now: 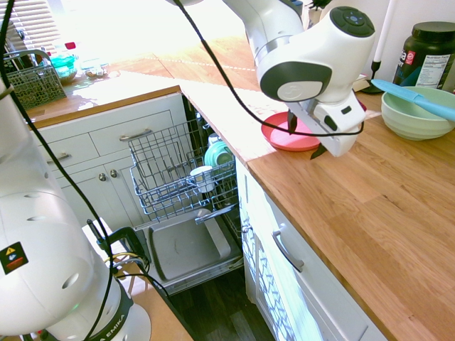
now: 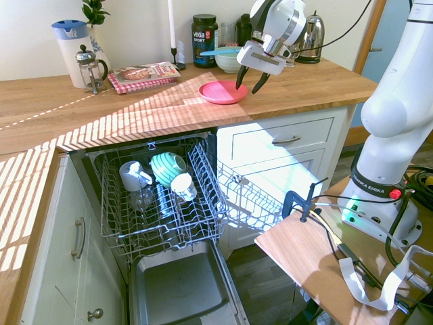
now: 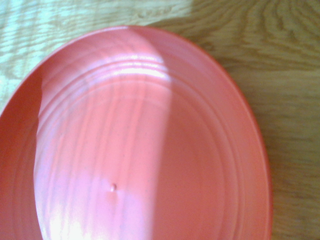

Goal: Put the plate in the dishwasher

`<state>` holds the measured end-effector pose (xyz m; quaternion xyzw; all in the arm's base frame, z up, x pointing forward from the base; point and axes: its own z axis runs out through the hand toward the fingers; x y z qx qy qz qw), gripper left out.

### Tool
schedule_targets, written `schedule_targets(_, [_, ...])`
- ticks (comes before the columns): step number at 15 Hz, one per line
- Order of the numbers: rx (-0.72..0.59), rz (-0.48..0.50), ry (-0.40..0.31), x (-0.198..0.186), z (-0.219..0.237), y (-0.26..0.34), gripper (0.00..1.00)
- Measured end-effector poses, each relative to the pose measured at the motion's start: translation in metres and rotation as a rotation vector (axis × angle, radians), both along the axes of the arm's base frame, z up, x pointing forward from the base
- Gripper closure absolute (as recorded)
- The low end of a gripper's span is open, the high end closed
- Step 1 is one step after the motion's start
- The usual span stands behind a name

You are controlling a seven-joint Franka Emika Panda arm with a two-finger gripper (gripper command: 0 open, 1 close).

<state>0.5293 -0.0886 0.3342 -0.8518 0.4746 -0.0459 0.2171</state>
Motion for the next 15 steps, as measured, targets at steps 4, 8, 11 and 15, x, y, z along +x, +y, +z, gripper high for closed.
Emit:
schedule_targets(4, [0.024,0.015,0.001,0.008,-0.006,0.001,1.00])
schedule_targets(8, [0.030,0.030,0.002,0.012,-0.010,0.004,1.00])
schedule_targets(11, [0.031,0.033,0.005,0.014,-0.012,0.004,1.00])
schedule_targets(15, [0.036,0.033,0.015,0.016,-0.016,0.001,1.00])
